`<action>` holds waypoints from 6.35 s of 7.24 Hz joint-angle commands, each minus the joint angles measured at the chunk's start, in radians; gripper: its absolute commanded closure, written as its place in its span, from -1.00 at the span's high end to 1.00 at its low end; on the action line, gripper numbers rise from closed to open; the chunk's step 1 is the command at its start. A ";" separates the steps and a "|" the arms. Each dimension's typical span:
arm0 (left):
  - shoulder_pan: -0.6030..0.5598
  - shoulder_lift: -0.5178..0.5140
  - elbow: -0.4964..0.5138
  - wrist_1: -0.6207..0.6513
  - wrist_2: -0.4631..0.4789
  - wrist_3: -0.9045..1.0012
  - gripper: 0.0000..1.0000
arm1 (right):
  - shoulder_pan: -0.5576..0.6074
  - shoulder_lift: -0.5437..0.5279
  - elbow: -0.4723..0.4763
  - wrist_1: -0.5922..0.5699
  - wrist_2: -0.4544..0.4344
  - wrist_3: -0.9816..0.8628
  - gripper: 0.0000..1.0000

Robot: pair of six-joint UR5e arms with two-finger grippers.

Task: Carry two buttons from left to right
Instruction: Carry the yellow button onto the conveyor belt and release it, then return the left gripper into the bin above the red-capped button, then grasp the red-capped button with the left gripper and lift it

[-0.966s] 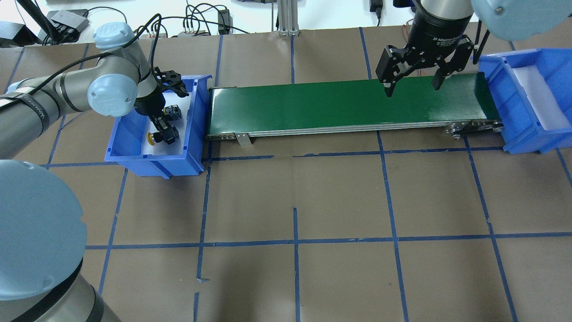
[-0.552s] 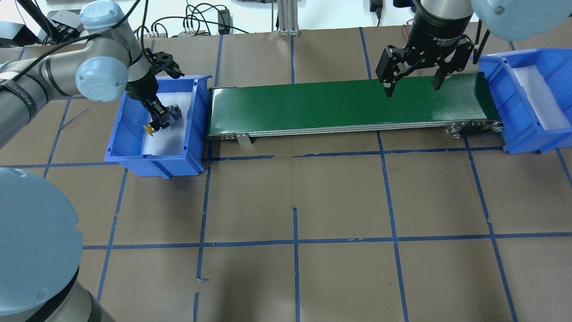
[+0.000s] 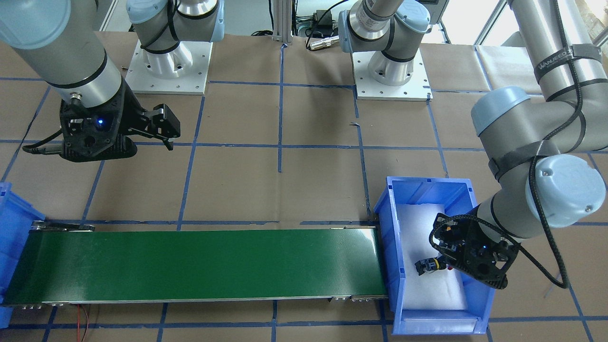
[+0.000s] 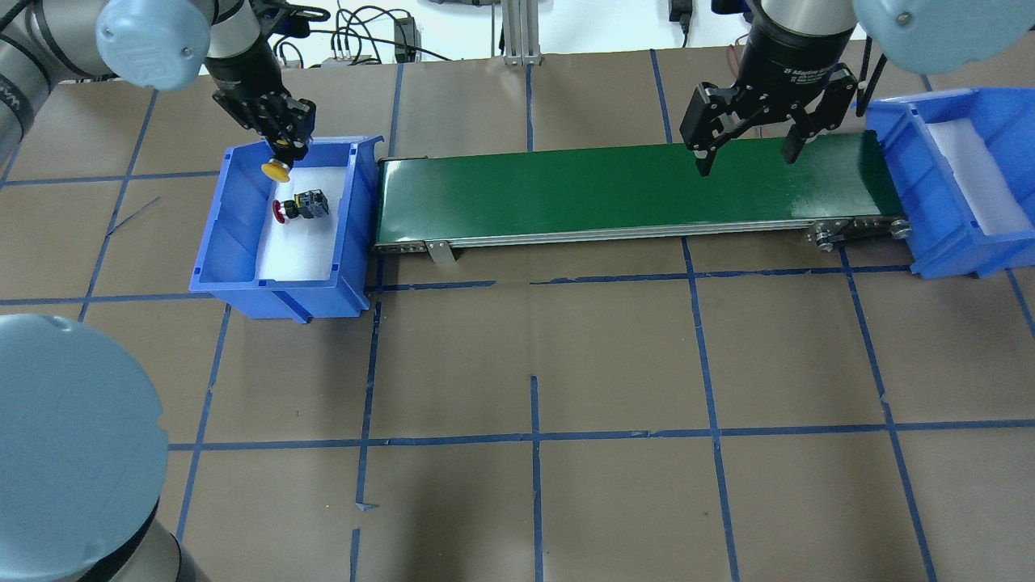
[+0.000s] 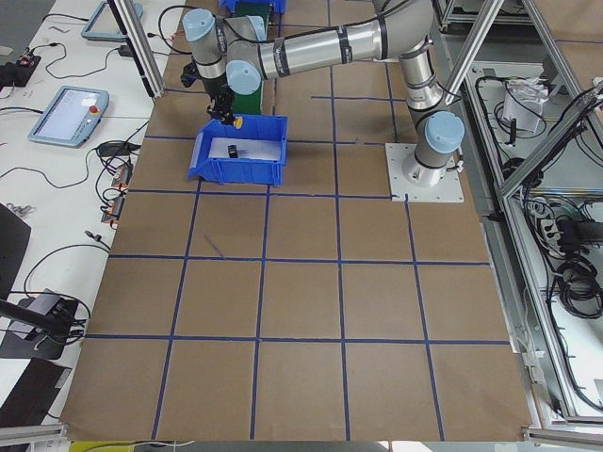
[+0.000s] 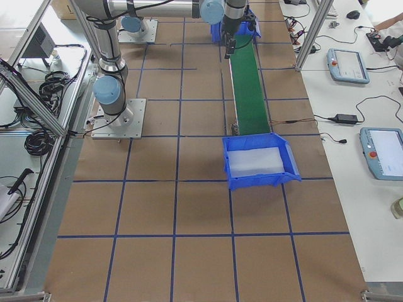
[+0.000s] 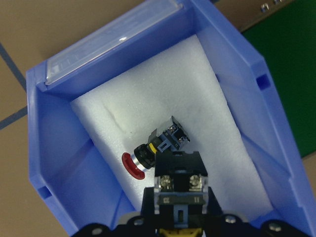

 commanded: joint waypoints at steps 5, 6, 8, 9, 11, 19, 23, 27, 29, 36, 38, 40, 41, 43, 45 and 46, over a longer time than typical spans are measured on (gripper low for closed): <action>-0.217 -0.128 0.004 0.172 -0.008 -0.399 -0.74 | -0.002 0.000 0.002 0.002 -0.001 -0.002 1.00; -0.235 -0.132 -0.010 0.175 -0.003 -0.399 -0.74 | 0.000 0.000 0.002 0.002 -0.001 -0.002 1.00; -0.251 -0.138 -0.024 0.163 -0.003 -0.399 -0.71 | 0.008 0.000 0.000 -0.001 0.005 0.001 1.00; -0.249 -0.136 -0.032 0.165 -0.003 -0.399 -0.35 | 0.005 0.000 0.002 0.000 0.000 0.000 1.00; -0.252 -0.132 -0.055 0.174 0.000 -0.399 0.87 | 0.005 0.000 0.002 -0.001 0.005 0.000 1.00; -0.079 0.132 -0.142 0.074 -0.008 0.341 1.00 | -0.003 -0.025 0.046 -0.009 0.000 0.020 1.00; 0.056 0.054 -0.144 0.093 -0.002 0.890 0.99 | -0.003 -0.025 0.046 -0.009 0.000 0.025 1.00; 0.113 -0.033 -0.147 0.172 -0.002 1.073 1.00 | -0.005 -0.025 0.045 -0.009 0.000 0.023 1.00; 0.127 -0.076 -0.151 0.180 -0.002 1.083 1.00 | -0.005 -0.025 0.046 -0.009 0.002 0.023 1.00; 0.116 -0.161 -0.154 0.266 -0.011 1.117 1.00 | -0.005 -0.025 0.046 -0.009 0.002 0.021 1.00; 0.116 -0.152 -0.154 0.266 -0.014 1.113 0.50 | -0.006 -0.025 0.046 -0.007 0.000 0.020 1.00; 0.110 -0.138 -0.151 0.267 -0.012 1.107 -0.82 | -0.008 -0.025 0.046 -0.009 0.000 0.020 1.00; 0.111 -0.118 -0.150 0.267 -0.012 1.101 -0.94 | -0.014 -0.025 0.046 -0.006 0.000 0.018 1.00; 0.108 -0.017 -0.156 0.235 -0.009 0.947 -0.94 | -0.017 -0.025 0.046 -0.006 0.002 0.017 1.00; 0.081 0.086 -0.183 0.228 -0.009 0.682 -0.94 | -0.020 -0.025 0.046 -0.006 0.000 0.014 1.00; 0.053 0.106 -0.194 0.228 -0.009 0.521 -0.94 | -0.020 -0.025 0.046 -0.007 0.000 0.011 1.00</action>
